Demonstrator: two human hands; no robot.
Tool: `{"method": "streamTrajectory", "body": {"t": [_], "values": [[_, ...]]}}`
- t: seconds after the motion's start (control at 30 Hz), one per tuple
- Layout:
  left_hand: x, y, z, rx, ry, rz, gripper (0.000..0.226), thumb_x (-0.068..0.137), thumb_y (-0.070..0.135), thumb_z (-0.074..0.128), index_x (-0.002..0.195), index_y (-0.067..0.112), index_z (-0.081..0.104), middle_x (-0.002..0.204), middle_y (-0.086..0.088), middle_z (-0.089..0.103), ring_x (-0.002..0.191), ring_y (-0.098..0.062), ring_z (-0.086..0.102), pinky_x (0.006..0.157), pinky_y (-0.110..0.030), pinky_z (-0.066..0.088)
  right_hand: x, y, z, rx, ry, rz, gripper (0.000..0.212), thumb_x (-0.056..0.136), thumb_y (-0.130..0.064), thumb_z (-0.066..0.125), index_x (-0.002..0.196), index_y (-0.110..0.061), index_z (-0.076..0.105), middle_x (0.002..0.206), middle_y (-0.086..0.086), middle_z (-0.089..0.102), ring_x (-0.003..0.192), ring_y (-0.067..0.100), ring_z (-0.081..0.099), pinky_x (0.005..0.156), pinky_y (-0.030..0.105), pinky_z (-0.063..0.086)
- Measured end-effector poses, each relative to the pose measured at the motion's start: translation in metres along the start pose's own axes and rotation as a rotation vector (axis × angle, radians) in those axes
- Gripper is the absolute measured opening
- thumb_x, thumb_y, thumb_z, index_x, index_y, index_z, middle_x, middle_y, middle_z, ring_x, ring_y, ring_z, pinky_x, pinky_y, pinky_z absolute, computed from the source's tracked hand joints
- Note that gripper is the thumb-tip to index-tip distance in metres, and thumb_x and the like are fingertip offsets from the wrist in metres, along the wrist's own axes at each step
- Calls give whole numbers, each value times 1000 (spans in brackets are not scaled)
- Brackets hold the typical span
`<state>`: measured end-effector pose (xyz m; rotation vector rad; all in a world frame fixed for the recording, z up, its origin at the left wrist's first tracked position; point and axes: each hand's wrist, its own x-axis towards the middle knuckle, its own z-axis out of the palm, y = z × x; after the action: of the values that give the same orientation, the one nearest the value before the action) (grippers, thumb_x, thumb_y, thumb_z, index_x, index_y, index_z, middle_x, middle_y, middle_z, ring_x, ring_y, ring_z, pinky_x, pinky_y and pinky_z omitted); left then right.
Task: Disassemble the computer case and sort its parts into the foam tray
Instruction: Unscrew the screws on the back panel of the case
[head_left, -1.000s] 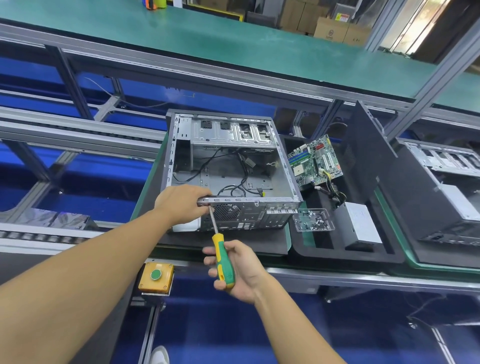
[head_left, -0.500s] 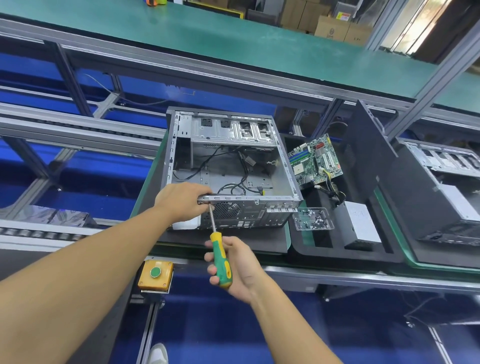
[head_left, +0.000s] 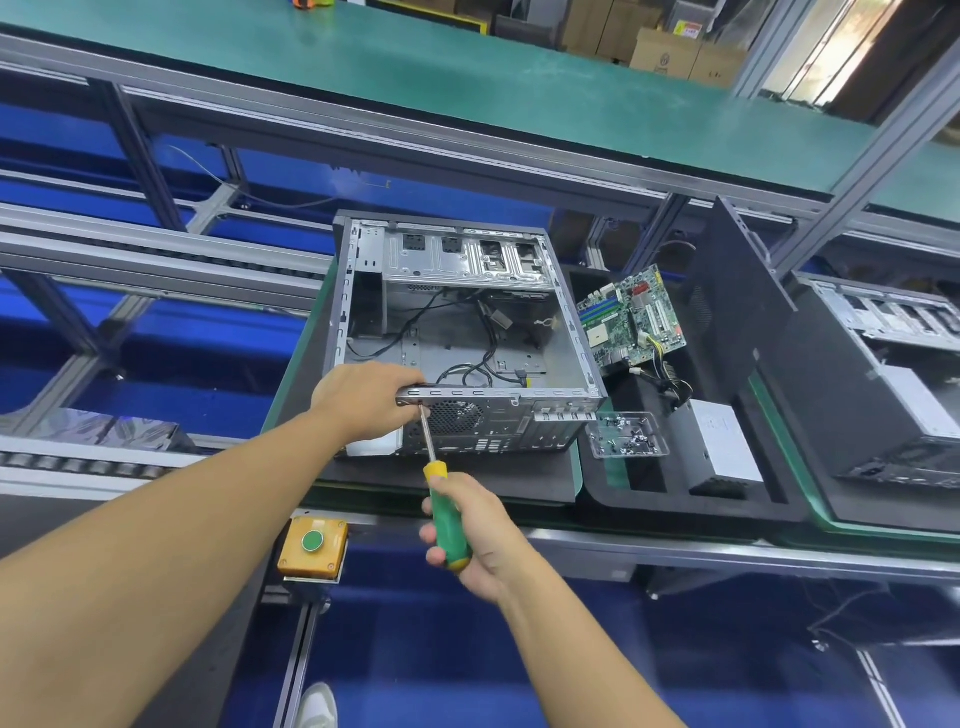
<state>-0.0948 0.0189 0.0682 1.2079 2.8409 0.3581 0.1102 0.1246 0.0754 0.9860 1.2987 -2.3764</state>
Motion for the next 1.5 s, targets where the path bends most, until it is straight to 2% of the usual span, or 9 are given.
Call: {"method": "streamTrajectory", "body": {"t": [0.13, 0.33, 0.5, 0.7, 0.9, 1.07, 1.23, 1.33, 1.5], "values": [[-1, 1, 0, -6, 22, 7, 30, 87, 65, 51, 111, 49, 56, 97, 18, 67, 89, -15, 64, 64, -29, 45, -1, -4, -1, 90, -124, 84, 37, 96, -21, 41, 107, 3, 67, 81, 10, 57, 58, 19, 51, 48, 29, 42], [-1, 2, -2, -8, 29, 13, 28, 86, 64, 51, 109, 48, 58, 90, 18, 65, 83, -14, 64, 55, -25, 33, 2, 13, 4, -158, 25, -138, 7, 95, -17, 62, 94, -12, 57, 86, 6, 51, 60, 13, 53, 49, 26, 45], [-1, 2, -1, 0, 27, 20, 28, 87, 62, 52, 111, 48, 57, 96, 18, 68, 85, -13, 64, 55, -25, 34, -2, 12, 6, -199, 0, -55, 10, 97, -32, 60, 95, -24, 54, 91, 4, 59, 52, 16, 54, 44, 23, 41], [0, 1, 0, -3, 28, 8, 28, 86, 64, 51, 110, 50, 56, 96, 19, 68, 88, -14, 65, 59, -27, 37, -9, -5, -1, 93, -208, 142, 32, 94, -22, 38, 110, -3, 57, 83, 11, 60, 60, 22, 51, 49, 27, 40], [-1, 2, -2, -1, 32, 16, 28, 87, 64, 52, 109, 48, 57, 95, 19, 67, 87, -14, 64, 58, -26, 35, -10, 9, 0, -133, -76, -84, 2, 99, -9, 54, 99, -11, 54, 96, 11, 52, 68, 19, 50, 55, 32, 49], [-1, 4, -2, 14, 32, 17, 29, 88, 63, 52, 112, 46, 58, 98, 18, 67, 89, -13, 64, 59, -26, 37, -14, 12, 2, -169, -68, -77, 10, 99, -18, 60, 104, -17, 51, 99, 5, 48, 76, 17, 59, 55, 34, 56], [-2, 5, -3, 22, 10, -7, 31, 88, 64, 52, 112, 45, 58, 98, 17, 67, 90, -15, 65, 64, -28, 44, -13, 7, 3, -19, -184, 72, 11, 102, -27, 52, 108, -20, 47, 93, 9, 60, 59, 19, 53, 43, 21, 33], [-2, 5, -4, 22, 10, -11, 30, 88, 62, 53, 112, 46, 58, 98, 17, 68, 91, -16, 65, 65, -28, 44, -14, 1, -1, 8, -240, 145, 29, 102, -30, 36, 116, -10, 51, 87, 10, 65, 61, 19, 51, 47, 23, 33], [-2, 5, -4, 1, 5, -19, 30, 87, 65, 53, 109, 46, 59, 93, 17, 66, 89, -17, 65, 65, -29, 44, -13, 8, -7, -144, -135, -29, 14, 103, -24, 51, 105, -11, 57, 82, 7, 66, 61, 16, 56, 48, 25, 42]]}}
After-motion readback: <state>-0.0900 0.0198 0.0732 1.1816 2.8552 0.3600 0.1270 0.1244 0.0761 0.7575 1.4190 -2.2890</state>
